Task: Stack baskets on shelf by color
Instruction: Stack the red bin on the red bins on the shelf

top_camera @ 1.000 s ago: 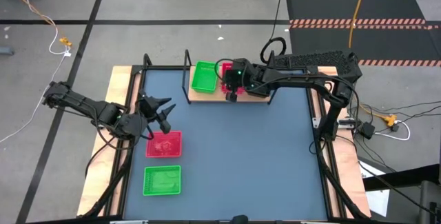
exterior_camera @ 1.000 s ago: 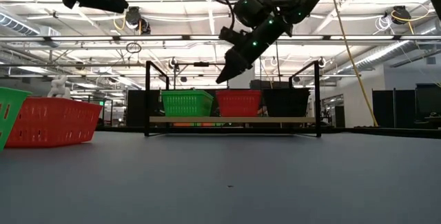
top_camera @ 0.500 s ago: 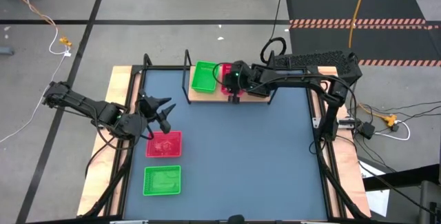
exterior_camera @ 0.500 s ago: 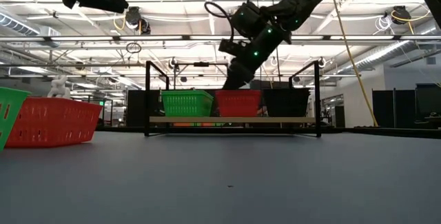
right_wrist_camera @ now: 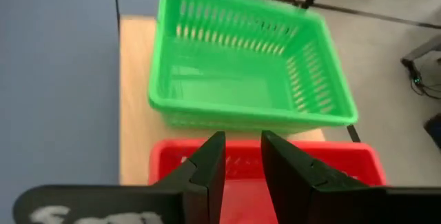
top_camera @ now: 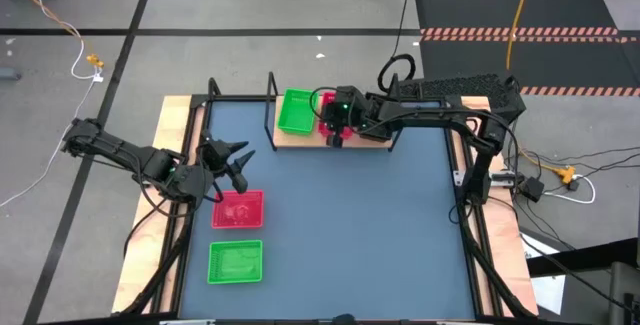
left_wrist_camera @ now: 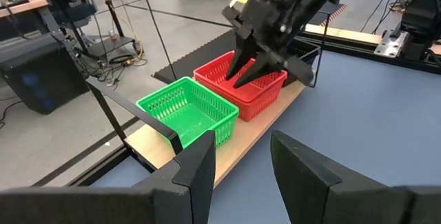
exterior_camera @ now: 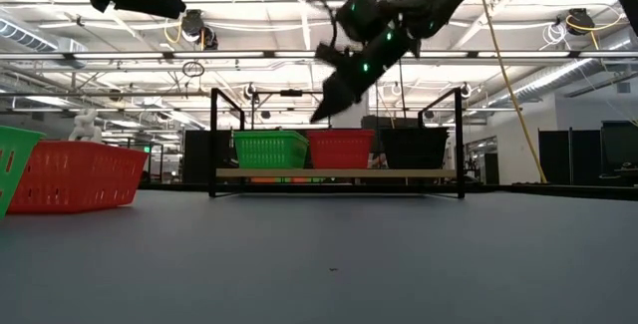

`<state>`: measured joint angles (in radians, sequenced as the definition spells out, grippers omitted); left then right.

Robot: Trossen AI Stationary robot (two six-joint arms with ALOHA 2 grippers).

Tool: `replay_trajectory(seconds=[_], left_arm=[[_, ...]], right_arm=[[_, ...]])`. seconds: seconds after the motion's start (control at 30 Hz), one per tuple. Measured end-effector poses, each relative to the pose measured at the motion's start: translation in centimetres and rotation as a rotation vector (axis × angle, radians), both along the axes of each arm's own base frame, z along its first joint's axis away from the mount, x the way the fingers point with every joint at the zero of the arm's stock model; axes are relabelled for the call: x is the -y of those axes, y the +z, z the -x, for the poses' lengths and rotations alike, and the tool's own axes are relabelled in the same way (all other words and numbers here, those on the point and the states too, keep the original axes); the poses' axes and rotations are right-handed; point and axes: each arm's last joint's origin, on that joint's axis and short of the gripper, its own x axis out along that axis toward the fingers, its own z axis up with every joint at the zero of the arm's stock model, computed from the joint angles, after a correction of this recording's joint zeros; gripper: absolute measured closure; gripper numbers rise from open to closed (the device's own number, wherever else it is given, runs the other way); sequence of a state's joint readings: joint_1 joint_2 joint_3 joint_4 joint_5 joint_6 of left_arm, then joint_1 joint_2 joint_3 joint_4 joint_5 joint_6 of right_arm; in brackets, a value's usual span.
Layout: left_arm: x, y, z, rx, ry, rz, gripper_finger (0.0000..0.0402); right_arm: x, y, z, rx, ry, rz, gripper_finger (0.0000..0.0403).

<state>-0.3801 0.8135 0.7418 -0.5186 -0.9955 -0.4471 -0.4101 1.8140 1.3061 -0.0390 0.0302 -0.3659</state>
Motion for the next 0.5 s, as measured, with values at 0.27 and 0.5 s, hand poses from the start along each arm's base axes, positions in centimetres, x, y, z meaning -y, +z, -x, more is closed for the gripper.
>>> replay_trajectory(seconds=[0.27, 0.5], left_arm=[[0.0, 0.0, 0.0, -0.024, -0.012, -0.029, 0.0259], [-0.1, 0.2, 0.0, 0.002, 0.029, -0.048, 0.0259]], right_arm=[[-8.6, 6.4, -1.4, 0.314, 0.241, 0.01, 0.0314], [-16.3, 4.4, -5.1, 0.302, 0.491, 0.096, 0.0314]])
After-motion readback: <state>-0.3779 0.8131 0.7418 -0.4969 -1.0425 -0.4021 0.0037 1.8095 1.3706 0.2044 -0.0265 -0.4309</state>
